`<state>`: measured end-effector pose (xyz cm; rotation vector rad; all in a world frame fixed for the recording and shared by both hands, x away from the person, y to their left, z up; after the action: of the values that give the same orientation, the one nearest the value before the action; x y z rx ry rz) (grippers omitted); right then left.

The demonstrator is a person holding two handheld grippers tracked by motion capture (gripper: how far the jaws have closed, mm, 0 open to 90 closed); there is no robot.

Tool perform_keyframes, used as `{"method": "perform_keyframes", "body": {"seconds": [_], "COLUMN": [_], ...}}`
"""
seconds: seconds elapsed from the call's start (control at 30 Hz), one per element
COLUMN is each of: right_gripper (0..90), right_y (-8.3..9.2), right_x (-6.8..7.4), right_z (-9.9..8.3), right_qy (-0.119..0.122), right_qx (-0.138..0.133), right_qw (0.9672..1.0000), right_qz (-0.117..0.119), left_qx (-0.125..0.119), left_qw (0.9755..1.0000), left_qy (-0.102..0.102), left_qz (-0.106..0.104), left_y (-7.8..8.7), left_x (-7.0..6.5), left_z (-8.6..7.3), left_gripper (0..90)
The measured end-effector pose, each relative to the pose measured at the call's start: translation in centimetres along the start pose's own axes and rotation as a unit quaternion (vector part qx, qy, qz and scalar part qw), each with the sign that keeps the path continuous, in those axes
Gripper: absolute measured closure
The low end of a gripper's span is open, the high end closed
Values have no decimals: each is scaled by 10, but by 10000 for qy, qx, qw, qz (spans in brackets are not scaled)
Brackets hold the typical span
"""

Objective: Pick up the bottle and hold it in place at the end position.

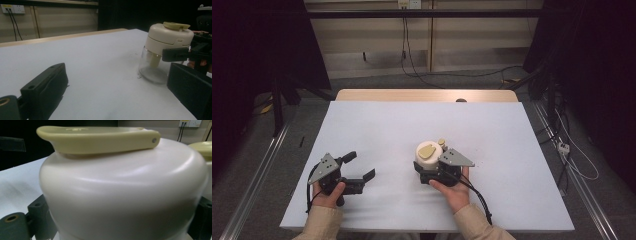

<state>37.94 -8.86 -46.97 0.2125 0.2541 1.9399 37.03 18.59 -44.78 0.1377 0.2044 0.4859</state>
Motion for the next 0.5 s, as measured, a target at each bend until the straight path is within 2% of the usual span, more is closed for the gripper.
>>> {"method": "perform_keyframes", "body": {"seconds": [0.1, 0.2, 0.5], "right_gripper": [68, 68, 68], "right_y": [0, 1, -1], "right_x": [-2, -4, -11], "right_z": [1, 4, 8], "right_qy": [-67, -32, -48], "right_qx": [-20, -57, -44], "right_qw": [10000, 10000, 10000], "right_qz": [9, 2, -37], "left_qx": [-62, 19, 2], "left_qw": [10000, 10000, 10000], "left_qy": [17, 22, -13], "left_qz": [1, -19, -27], "left_y": [1, -1, -1], "left_x": [0, 0, -2], "left_z": [1, -1, 0], "left_gripper": [26, 26, 27]}}
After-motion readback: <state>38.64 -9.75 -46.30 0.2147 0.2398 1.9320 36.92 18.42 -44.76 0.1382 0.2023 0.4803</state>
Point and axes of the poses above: each handheld gripper's, and its own axes: y roughly backward along the jaws, z roughly out of its top, x roughly to its left, the point moved 5 cm from there along -y, roughly forward along the jaws, and after that the axes turned 13 degrees about -z, right-handed, at the moved point
